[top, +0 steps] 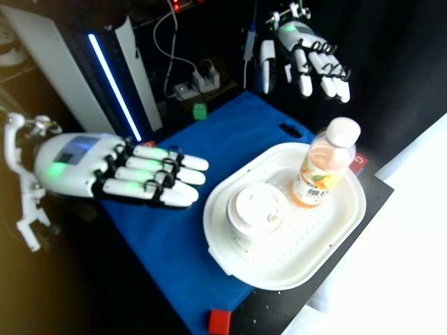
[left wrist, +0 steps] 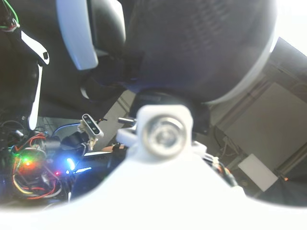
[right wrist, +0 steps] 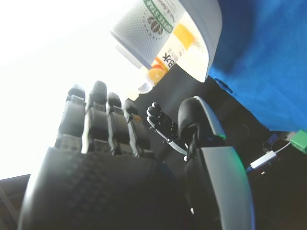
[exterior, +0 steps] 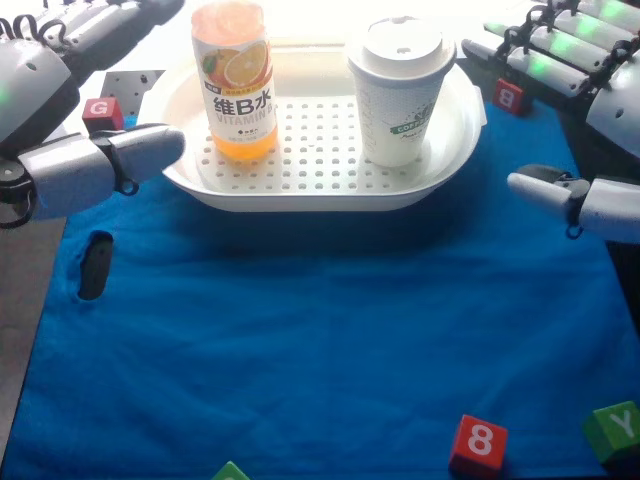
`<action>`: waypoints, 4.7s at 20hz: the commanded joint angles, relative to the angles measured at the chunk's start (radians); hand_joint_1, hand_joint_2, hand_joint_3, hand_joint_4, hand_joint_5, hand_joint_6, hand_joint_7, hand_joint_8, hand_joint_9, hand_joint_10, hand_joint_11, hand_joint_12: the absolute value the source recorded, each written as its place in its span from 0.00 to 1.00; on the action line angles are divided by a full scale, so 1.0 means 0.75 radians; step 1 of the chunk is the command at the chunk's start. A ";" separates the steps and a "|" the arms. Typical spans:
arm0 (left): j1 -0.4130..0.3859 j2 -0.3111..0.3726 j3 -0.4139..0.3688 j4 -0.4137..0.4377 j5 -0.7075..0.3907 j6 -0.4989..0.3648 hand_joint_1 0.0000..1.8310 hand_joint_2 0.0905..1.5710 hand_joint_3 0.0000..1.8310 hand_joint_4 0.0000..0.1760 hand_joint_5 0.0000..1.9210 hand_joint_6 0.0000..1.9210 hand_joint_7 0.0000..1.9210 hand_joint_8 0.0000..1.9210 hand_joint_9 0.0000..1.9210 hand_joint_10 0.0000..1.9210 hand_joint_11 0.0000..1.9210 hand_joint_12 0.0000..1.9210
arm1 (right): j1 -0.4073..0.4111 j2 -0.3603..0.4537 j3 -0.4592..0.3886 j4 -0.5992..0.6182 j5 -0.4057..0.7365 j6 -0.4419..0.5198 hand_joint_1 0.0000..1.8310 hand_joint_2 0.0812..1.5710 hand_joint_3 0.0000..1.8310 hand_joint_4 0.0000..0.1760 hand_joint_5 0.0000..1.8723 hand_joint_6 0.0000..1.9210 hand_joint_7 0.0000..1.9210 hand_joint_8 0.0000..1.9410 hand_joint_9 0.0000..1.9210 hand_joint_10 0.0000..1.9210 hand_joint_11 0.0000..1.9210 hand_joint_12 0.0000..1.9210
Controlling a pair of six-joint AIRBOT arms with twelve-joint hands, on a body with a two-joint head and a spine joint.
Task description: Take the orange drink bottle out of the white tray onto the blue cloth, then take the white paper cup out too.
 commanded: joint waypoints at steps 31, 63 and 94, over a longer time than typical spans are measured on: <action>-0.391 -0.643 0.801 -0.187 0.528 -0.535 0.42 0.60 0.00 0.73 0.00 0.00 0.00 0.00 0.00 0.00 0.00 0.38 | 0.014 -0.037 0.015 -0.001 0.144 -0.007 0.25 0.82 0.00 0.00 0.00 0.00 0.00 0.00 0.00 0.00 0.00 0.00; -0.112 -0.215 0.176 0.131 -0.384 -0.682 0.45 0.69 0.00 0.00 0.51 0.04 0.42 0.61 0.43 0.82 0.40 0.96 | 0.001 -0.051 0.007 0.022 0.141 -0.006 0.33 0.81 0.00 0.00 0.00 0.00 0.00 0.00 0.00 0.00 0.00 0.00; 0.504 -0.004 -0.051 -0.179 -0.581 -0.572 0.25 0.66 0.00 0.56 0.00 0.00 0.00 0.00 0.00 0.00 0.00 0.00 | 0.048 -0.066 0.052 0.030 0.128 0.034 0.17 0.81 0.00 0.00 0.00 0.00 0.00 0.00 0.00 0.00 0.00 0.00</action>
